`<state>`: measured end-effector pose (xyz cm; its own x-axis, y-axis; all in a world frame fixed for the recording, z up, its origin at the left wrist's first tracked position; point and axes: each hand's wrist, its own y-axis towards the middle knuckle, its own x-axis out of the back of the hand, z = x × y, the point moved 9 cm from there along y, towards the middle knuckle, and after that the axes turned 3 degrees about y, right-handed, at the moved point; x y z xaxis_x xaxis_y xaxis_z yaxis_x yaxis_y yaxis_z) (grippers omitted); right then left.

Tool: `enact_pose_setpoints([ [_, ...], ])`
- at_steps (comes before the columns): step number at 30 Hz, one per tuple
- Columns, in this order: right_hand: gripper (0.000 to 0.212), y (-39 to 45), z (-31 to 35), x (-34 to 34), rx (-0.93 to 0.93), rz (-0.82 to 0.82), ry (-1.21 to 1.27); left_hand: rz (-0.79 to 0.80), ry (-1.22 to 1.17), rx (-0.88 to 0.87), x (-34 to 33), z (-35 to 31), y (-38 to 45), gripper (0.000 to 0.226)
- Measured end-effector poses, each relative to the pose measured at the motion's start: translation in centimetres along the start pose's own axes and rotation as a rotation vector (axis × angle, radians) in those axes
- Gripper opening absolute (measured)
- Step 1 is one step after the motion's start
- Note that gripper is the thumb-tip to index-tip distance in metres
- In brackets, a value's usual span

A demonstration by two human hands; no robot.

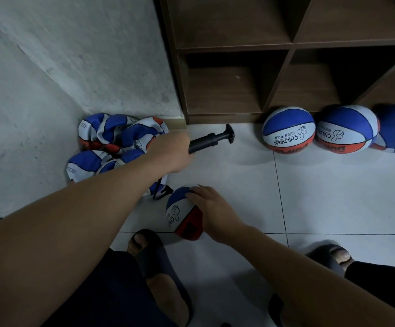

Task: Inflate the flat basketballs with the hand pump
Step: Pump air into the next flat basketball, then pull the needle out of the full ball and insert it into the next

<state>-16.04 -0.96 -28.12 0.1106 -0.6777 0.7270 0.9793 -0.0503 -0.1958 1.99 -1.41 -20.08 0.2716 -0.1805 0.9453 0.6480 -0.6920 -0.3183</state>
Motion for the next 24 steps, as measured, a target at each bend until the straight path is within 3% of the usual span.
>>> enact_pose_setpoints([
  [2, 0.047, -0.4, -0.8, 1.3, -0.015, -0.060, 0.015, 0.103, -0.002, 0.045, -2.1, 2.0, -0.4, 0.027],
  [5, 0.033, -1.0, -3.1, 4.1, -0.181, -0.151, 0.026, 0.274, -0.079, 0.074, -5.9, 3.7, -1.4, 0.035],
  [9, 0.075, -2.1, -7.0, 5.4, -0.468, -0.086, 0.011, 0.333, -0.362, 0.158, -9.7, 4.2, -2.0, 0.036],
  [13, 0.099, -2.0, -8.4, 5.2, -0.553, -0.015, 0.181, 0.345, -0.719, 0.153, -12.1, 1.0, -2.7, 0.024],
  [17, 0.063, -1.4, -9.1, 5.7, -0.558, 0.187, 0.214, 0.293, -0.873, 0.116, -12.8, -1.8, -2.6, 0.014],
  [18, 0.065, -1.5, -9.4, 5.7, -0.567, 0.189, 0.243, 0.274, -0.876, 0.111, -12.7, -2.1, -2.5, 0.010],
  [19, 0.075, -1.7, -9.6, 5.6, -0.583, 0.184, 0.268, 0.258, -0.875, 0.109, -12.7, -2.4, -2.4, 0.011],
  [22, 0.139, -2.2, -9.2, 4.0, -0.619, 0.180, 0.219, 0.232, -0.851, 0.105, -12.6, -2.9, -2.0, 0.016],
  [24, 0.154, -2.4, -9.4, 3.1, -0.569, 0.119, 0.098, 0.224, -0.812, 0.088, -12.5, -3.0, -1.9, 0.021],
])
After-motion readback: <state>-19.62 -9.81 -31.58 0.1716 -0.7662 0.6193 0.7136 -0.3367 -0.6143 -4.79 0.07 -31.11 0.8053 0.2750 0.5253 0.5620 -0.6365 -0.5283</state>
